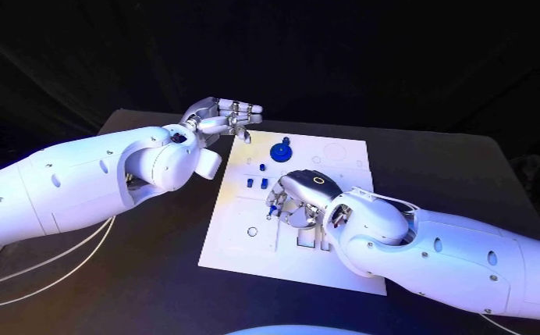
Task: Assemble the parts on the task board
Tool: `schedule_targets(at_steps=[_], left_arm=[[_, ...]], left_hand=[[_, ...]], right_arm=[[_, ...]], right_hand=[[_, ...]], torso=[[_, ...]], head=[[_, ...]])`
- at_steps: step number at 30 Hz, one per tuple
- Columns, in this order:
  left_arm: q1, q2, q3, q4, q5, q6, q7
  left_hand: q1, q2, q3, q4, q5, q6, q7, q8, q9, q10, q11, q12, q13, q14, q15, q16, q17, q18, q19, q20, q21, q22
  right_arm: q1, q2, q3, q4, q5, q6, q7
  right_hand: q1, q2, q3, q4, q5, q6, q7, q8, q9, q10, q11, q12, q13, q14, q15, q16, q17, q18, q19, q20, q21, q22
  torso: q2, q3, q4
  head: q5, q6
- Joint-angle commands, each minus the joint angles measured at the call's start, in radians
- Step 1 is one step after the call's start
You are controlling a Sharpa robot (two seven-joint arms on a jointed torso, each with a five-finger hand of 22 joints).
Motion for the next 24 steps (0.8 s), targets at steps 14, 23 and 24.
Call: schedule_targets(at_steps=[14, 23, 24], left_arm=[[0.001, 0.006, 0.0, 0.003, 0.004, 0.023, -0.002], [0.001, 0.006, 0.0, 0.003, 0.004, 0.03, -0.008], [0.001, 0.006, 0.0, 0.003, 0.004, 0.031, -0.009]], left_hand=[[0.005, 0.006, -0.002, -0.003, 0.003, -0.01, 0.001, 0.002, -0.002, -0.011, -0.002, 0.003, -0.001, -0.007, -0.001, 0.003, -0.002, 0.014, 0.002, 0.006, -0.002, -0.001], [0.004, 0.006, -0.003, -0.003, 0.003, -0.011, 0.001, 0.002, -0.002, -0.013, -0.001, 0.003, -0.001, -0.007, 0.0, 0.003, -0.002, 0.014, 0.003, 0.007, -0.002, -0.001], [0.004, 0.006, -0.003, -0.003, 0.003, -0.011, 0.001, 0.002, -0.002, -0.013, -0.001, 0.003, -0.001, -0.007, 0.0, 0.003, -0.002, 0.014, 0.003, 0.007, -0.002, -0.001]], right_arm=[[-0.018, 0.019, -0.002, -0.026, -0.002, 0.028, 0.012], [-0.019, 0.025, -0.003, -0.033, -0.025, 0.032, -0.009], [-0.02, 0.026, -0.003, -0.033, -0.027, 0.031, -0.01]], right_hand=[[-0.014, 0.0, 0.001, -0.005, 0.005, 0.003, 0.0, 0.003, 0.001, 0.008, 0.002, -0.006, -0.002, 0.044, -0.008, -0.004, -0.003, -0.01, 0.022, -0.001, -0.002, 0.168], [-0.014, 0.0, 0.001, -0.006, 0.006, 0.002, 0.0, 0.003, 0.001, 0.008, 0.002, -0.006, -0.002, 0.044, -0.008, -0.005, -0.004, -0.01, 0.021, -0.001, -0.005, 0.166], [-0.014, 0.0, 0.001, -0.006, 0.006, 0.002, 0.0, 0.003, 0.001, 0.008, 0.002, -0.006, -0.002, 0.044, -0.008, -0.005, -0.004, -0.01, 0.021, -0.001, -0.005, 0.166]], torso=[[0.0, -0.0003, -0.0009], [0.0, 0.0004, 0.0003], [0.0, 0.0003, 0.0006]], head=[[0.01, -0.008], [0.007, -0.004], [0.007, -0.004]])
